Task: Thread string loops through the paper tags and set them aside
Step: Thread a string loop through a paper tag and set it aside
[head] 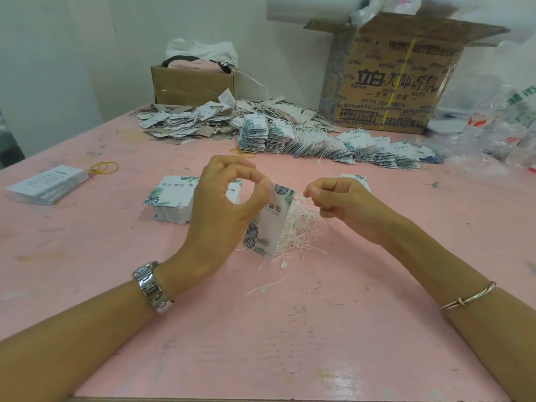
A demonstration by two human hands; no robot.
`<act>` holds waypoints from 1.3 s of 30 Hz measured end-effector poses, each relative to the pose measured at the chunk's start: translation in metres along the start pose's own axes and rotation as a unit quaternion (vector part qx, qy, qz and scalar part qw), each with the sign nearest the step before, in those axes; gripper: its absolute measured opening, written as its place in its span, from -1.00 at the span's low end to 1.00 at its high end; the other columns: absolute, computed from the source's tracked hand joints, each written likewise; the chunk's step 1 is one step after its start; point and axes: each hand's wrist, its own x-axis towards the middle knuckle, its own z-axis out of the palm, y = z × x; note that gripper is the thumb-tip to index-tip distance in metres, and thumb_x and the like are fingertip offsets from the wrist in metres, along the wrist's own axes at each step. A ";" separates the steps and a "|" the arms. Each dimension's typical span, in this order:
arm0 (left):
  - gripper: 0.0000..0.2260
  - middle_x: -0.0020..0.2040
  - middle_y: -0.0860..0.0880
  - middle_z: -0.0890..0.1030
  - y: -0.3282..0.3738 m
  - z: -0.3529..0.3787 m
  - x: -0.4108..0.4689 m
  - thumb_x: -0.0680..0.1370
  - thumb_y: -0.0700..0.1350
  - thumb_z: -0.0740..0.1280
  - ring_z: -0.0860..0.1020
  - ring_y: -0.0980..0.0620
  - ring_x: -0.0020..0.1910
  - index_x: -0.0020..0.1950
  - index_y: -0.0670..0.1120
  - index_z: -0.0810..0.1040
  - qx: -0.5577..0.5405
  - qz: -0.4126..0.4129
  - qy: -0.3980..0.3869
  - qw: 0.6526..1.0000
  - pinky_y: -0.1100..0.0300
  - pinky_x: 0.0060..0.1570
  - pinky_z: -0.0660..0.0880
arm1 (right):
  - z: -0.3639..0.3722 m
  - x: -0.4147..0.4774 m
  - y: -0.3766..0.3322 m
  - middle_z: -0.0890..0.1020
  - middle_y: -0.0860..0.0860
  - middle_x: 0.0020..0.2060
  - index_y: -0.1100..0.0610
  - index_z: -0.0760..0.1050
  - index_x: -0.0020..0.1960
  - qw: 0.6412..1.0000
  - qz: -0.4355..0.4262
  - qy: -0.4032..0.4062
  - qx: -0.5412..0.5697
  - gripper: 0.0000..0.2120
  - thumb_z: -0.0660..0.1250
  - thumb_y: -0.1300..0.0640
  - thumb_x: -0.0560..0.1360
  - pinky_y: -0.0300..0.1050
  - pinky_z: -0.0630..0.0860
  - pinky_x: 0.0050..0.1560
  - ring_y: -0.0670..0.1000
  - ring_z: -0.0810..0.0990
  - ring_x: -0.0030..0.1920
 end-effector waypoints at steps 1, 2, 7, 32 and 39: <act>-0.96 0.00 0.19 0.53 0.000 -0.001 0.000 0.48 0.06 0.39 0.48 0.25 0.11 -0.16 0.14 0.56 -0.011 0.013 0.002 1.000 0.43 0.12 0.32 | -0.002 0.000 0.001 0.31 -0.01 -0.36 0.04 0.66 -0.22 1.000 0.005 0.004 0.000 -0.90 0.47 0.02 0.42 -0.26 0.30 -0.28 -0.06 0.26 -0.33; -0.96 -0.01 0.19 0.54 0.000 -0.001 0.000 0.48 0.06 0.37 0.50 0.24 0.09 -0.15 0.13 0.57 -0.019 0.028 0.004 0.999 0.41 0.11 0.34 | -0.004 0.000 0.003 0.33 -0.02 -0.38 0.05 0.65 -0.22 1.000 0.009 0.010 0.005 -0.88 0.45 0.00 0.40 -0.25 0.30 -0.27 -0.06 0.27 -0.33; -0.97 -0.09 0.19 0.62 0.000 -0.001 -0.001 0.49 -0.04 0.40 0.56 0.18 -0.03 -0.14 0.09 0.58 -0.047 0.065 0.015 0.997 0.36 -0.08 0.35 | -0.015 0.004 0.008 0.34 -0.01 -0.44 0.09 0.64 -0.21 0.998 0.015 0.050 0.044 -0.82 0.44 -0.02 0.35 -0.28 0.33 -0.33 -0.06 0.29 -0.40; -0.88 -0.07 0.03 0.71 -0.003 0.005 0.000 0.53 -0.17 0.44 0.66 0.02 -0.02 0.05 -0.02 0.62 -0.138 -0.028 -0.050 0.989 0.02 0.11 0.56 | 0.003 -0.002 -0.017 0.71 0.10 -0.16 0.24 0.57 0.17 0.985 -0.085 0.032 0.147 -0.70 0.36 0.29 0.44 -0.29 0.56 -0.12 -0.05 0.65 -0.22; -0.94 -0.14 0.08 0.71 -0.004 0.006 -0.001 0.52 -0.15 0.45 0.64 0.14 -0.11 -0.03 -0.02 0.66 -0.119 -0.043 -0.064 0.990 0.17 -0.03 0.55 | 0.017 -0.007 -0.021 0.70 0.11 -0.21 0.29 0.60 0.08 0.988 -0.135 0.042 0.064 -0.78 0.36 0.25 0.46 -0.23 0.56 -0.18 -0.02 0.63 -0.26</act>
